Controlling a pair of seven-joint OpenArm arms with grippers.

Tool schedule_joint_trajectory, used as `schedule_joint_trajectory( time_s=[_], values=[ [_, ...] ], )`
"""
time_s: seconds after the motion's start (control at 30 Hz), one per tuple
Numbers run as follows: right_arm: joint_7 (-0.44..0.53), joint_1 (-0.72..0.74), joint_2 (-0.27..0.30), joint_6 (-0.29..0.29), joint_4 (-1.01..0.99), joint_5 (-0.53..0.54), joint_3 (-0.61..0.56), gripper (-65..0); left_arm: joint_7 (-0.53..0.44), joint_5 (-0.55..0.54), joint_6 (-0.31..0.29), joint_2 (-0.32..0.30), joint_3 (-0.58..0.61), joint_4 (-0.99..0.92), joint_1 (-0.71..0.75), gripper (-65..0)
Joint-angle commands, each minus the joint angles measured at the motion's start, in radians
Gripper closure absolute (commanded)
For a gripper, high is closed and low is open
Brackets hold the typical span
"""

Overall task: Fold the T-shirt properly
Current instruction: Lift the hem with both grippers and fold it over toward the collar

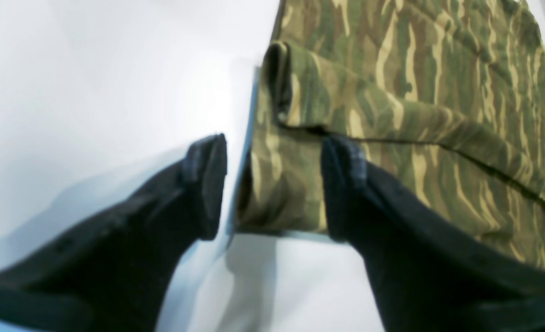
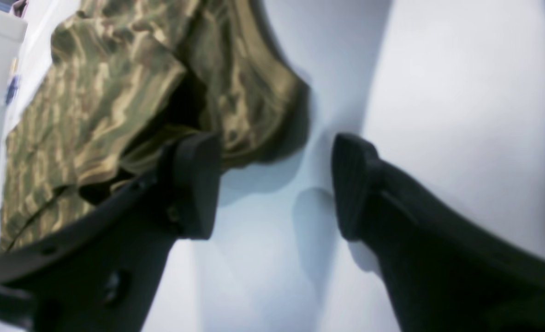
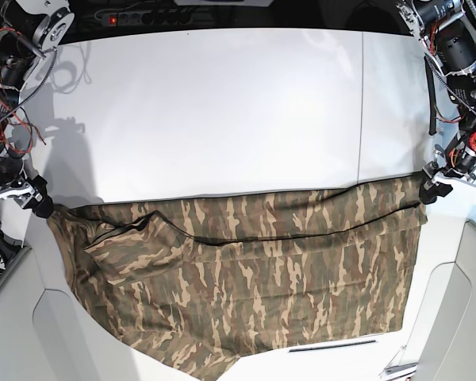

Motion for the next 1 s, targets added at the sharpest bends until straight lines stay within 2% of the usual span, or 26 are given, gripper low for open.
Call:
schedule_joint_trajectory(
  time_s=[0.0,0.27,0.47,0.57,0.63,0.67,0.73,0.8,0.83,0.9,0.97],
  values=[
    [0.027,0.012,0.013,0.011,0.017,0.022,-0.004,-37.3,-0.018,-0.014,-0.023,-0.013,-0.003,0.018,-0.008,-35.1],
    [0.085,0.014,-0.016,0.01,0.01,0.0,-0.021,-37.3,-0.034,-0.002,-0.026,0.037,0.0,0.012,0.012,-35.1],
    [0.147,0.014,-0.041,0.009,0.01,-0.018,-0.105,-37.3,-0.091,0.029,-0.026,0.076,0.012,0.012,0.011,-35.0],
    [0.186,0.014,-0.061,-0.012,0.01,-0.056,-0.156,-37.3,-0.109,0.059,-0.026,0.08,0.045,0.012,0.011,-35.0],
    [0.216,0.014,-0.074,-0.018,0.01,-0.085,-0.188,-37.3,-0.117,0.059,-0.026,0.08,0.071,0.012,0.011,-32.2],
    [0.225,0.017,-0.079,-0.018,0.01,-0.098,-0.204,-37.1,-0.127,0.059,-0.026,0.08,0.084,0.012,0.011,-28.1],
    [0.233,0.02,-0.088,-0.018,0.01,-0.127,-0.225,-31.9,-0.152,0.068,-0.026,0.08,0.108,0.012,0.009,-15.9],
    [0.236,0.025,-0.09,-0.021,0.01,-0.128,-0.232,-20.4,-0.192,0.092,-0.026,0.08,0.127,0.012,0.009,-2.7],
    [0.236,0.031,-0.09,-0.02,0.01,-0.129,-0.232,-12.8,-0.207,0.102,-0.026,0.08,0.134,0.012,0.008,0.0],
    [0.237,0.04,-0.084,-0.019,0.01,-0.13,-0.232,0.0,-0.224,0.103,-0.027,0.079,0.139,0.012,0.005,0.0],
    [0.235,0.055,-0.083,-0.014,0.01,-0.132,-0.229,0.0,-0.218,0.104,-0.027,0.074,0.138,0.012,-0.008,0.0]
  ],
)
